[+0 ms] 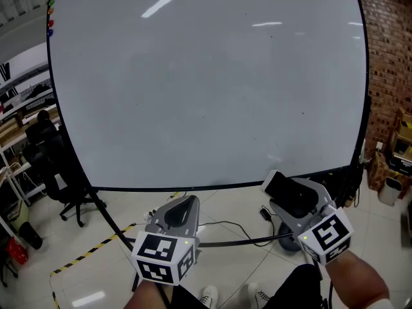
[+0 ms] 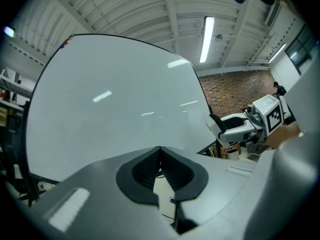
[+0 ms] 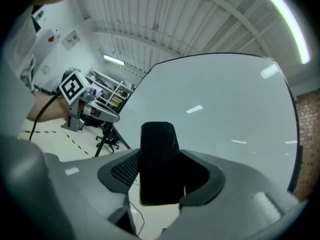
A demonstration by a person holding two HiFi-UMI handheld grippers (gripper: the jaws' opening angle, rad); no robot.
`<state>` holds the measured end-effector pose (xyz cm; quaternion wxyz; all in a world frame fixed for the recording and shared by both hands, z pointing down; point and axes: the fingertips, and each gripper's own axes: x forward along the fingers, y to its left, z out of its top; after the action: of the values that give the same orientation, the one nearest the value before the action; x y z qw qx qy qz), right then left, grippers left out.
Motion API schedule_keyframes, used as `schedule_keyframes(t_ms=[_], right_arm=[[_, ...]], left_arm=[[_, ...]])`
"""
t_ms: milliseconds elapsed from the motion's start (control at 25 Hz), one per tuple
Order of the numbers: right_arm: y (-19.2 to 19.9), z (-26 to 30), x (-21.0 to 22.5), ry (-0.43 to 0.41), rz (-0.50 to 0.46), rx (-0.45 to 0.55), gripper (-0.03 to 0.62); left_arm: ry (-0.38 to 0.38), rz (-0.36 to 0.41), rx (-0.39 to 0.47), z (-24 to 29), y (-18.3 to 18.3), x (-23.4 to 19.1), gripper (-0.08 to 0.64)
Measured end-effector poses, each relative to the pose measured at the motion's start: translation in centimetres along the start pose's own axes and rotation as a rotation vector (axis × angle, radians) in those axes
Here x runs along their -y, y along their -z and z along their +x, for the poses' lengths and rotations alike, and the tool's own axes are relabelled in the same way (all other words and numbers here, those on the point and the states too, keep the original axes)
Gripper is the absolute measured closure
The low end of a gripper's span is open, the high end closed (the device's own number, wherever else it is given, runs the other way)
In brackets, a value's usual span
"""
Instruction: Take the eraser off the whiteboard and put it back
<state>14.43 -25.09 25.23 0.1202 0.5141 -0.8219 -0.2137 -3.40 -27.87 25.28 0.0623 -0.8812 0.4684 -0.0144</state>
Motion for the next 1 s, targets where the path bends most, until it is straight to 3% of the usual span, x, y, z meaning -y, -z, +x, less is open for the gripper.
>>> schedule_keyframes(t_ms=[360,640,880,1000], right_arm=[[-2.2,3.0,0.1,-0.003,-0.119,0.004,0.351],[-1.5,6.0,0.6,0.041,-0.420,-0.076,0.351],[-1.7,8.3,0.7,0.041,-0.539,-0.104,0.351],[-2.0,9.6,0.9,0.037,-0.530,-0.104,0.352]], left_arm=[[0.016,-0.006,-0.010,0.1,0.6,0.3,0.543],[0.014,-0.010,-0.011,0.3,1.1,0.2,0.543],[0.015,-0.022,-0.013,0.5,1.2,0.1,0.543],[0.017,-0.021,-0.010,0.7,1.2,0.1,0.543]])
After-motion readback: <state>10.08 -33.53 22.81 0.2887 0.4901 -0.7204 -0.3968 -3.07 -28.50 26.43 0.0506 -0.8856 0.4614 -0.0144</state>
